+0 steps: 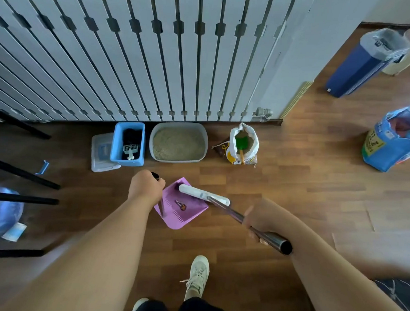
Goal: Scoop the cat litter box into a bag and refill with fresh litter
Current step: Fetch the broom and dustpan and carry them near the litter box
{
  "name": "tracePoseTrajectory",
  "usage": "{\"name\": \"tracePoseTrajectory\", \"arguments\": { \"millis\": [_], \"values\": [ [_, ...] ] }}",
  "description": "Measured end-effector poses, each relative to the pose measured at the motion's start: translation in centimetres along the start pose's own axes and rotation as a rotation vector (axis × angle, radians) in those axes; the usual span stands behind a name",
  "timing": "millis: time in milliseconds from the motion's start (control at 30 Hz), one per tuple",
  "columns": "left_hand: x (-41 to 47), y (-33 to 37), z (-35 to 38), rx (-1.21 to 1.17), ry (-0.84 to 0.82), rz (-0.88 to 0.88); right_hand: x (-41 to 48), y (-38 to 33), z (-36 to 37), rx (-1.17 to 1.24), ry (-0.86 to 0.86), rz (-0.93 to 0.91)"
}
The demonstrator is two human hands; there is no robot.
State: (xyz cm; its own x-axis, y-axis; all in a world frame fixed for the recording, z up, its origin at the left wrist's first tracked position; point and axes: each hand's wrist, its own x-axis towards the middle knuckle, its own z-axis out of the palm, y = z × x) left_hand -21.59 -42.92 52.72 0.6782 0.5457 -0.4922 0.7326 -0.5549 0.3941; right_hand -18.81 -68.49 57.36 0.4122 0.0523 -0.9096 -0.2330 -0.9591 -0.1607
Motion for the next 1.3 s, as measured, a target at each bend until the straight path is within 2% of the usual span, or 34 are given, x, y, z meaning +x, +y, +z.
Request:
{"name": "tracePoseTrajectory", "arguments": {
  "millis": [133, 233, 367, 500, 733, 867, 1000, 1300],
  "values": [
    [-0.2, -0.6, -0.4, -0.012, -0.001, 0.017, 0.0, 0.2, -0.4, 0.073, 0.088, 0.004],
    [-0.2, -1.8, -1.0, -0.026, 0.010, 0.035, 1.0, 1.2, -1.2, 0.270, 0.206, 0.036],
    [0.3, -4.6, -2.6, -0.005, 0.030, 0.015, 3.7, 1.7, -0.8, 0.462, 0.231, 0.148],
    [1.0, -7.7, -4.8, 0.023, 0.058, -0.006, 5.5, 0.0, 2.1, 0.551, 0.287, 0.107],
    [3.1, -11.7, -7.7, -0.015, 0.063, -0.026, 4.5, -5.3, 8.9, 0.580, 0.103, 0.183],
    [4.1, -12.1, -8.7, 0.018, -0.017, 0.018, 1.6, -9.3, 12.6, 0.567, 0.066, 0.091],
    [4.3, -14.0, -10.4, 0.051, -0.069, 0.058, -1.5, -13.6, 14.3, 0.500, -0.030, 0.133],
    [5.8, -20.9, -17.1, 0.132, -0.065, 0.161, -4.1, -17.2, 15.8, 0.598, 0.041, 0.173]
  ]
}}
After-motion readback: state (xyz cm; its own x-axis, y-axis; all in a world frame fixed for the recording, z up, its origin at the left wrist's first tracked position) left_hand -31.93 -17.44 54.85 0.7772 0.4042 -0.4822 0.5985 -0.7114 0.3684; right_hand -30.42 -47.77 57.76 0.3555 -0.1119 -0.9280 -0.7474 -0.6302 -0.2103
